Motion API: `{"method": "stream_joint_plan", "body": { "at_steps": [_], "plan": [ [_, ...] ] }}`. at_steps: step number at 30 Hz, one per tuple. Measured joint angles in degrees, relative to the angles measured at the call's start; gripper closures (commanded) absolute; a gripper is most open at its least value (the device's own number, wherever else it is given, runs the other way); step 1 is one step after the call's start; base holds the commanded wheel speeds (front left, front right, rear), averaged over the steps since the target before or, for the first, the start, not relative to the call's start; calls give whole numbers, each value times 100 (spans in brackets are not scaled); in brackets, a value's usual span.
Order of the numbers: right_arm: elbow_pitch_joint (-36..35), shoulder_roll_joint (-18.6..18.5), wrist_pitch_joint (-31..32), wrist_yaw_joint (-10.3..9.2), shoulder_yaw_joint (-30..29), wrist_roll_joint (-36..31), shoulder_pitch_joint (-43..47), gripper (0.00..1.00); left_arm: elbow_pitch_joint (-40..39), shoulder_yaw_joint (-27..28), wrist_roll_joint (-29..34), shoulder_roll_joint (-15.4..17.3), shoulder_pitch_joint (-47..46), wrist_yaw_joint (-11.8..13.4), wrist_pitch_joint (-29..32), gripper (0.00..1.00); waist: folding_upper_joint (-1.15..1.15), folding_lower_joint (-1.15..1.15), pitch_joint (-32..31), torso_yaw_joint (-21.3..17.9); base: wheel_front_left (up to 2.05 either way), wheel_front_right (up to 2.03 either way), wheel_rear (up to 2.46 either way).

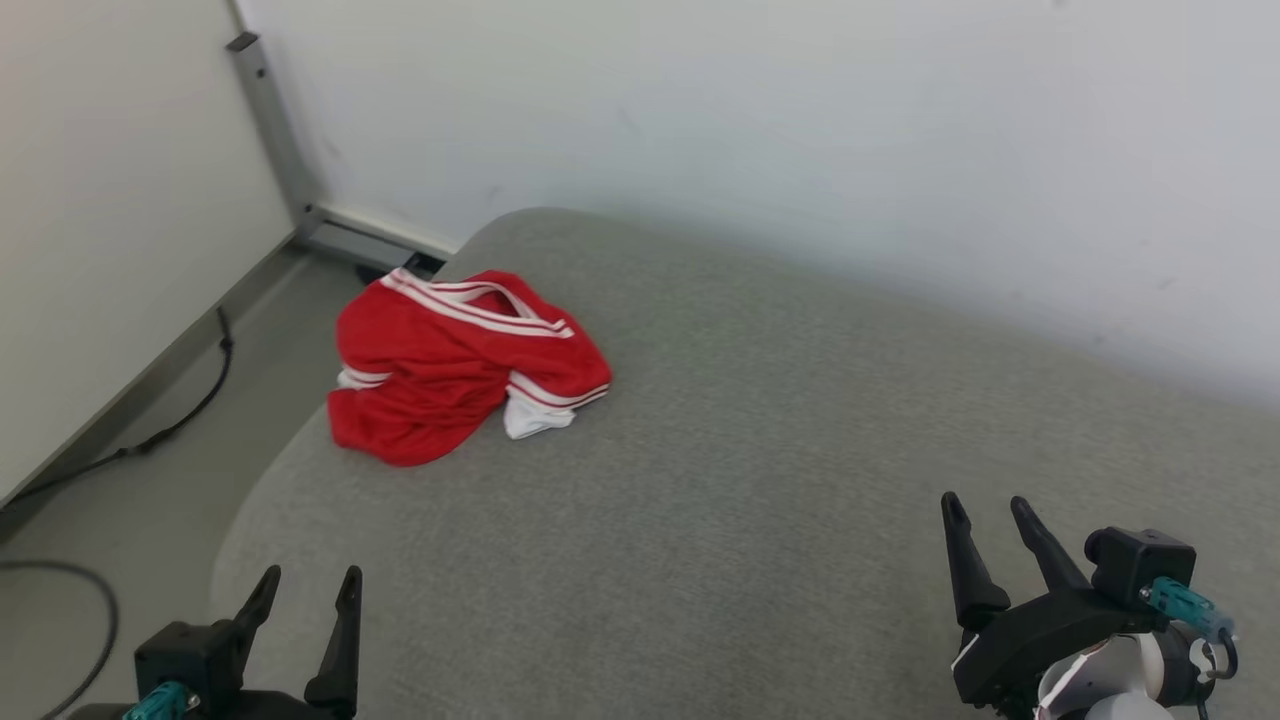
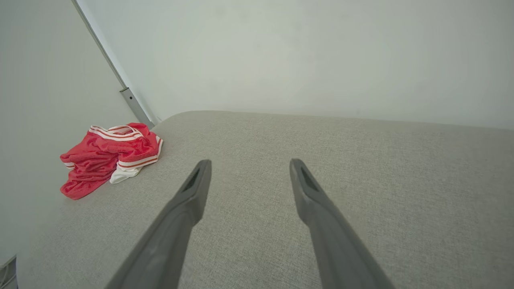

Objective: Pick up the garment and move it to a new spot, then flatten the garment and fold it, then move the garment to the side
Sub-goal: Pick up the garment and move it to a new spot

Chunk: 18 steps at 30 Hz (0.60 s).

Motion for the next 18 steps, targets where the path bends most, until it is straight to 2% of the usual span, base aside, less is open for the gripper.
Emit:
{"method": "stream_joint_plan", "body": {
  "at_steps": [9,18],
  "plan": [
    [58,-5,46,2,69,-55,-221,0,11,107,0,-91,-31,0,42,0,0,0,169,638,0,0,0],
    [141,-7,53,10,119,-73,-210,0,18,107,1,-143,-31,0,89,0,0,0,254,829,0,0,0]
  ]
}}
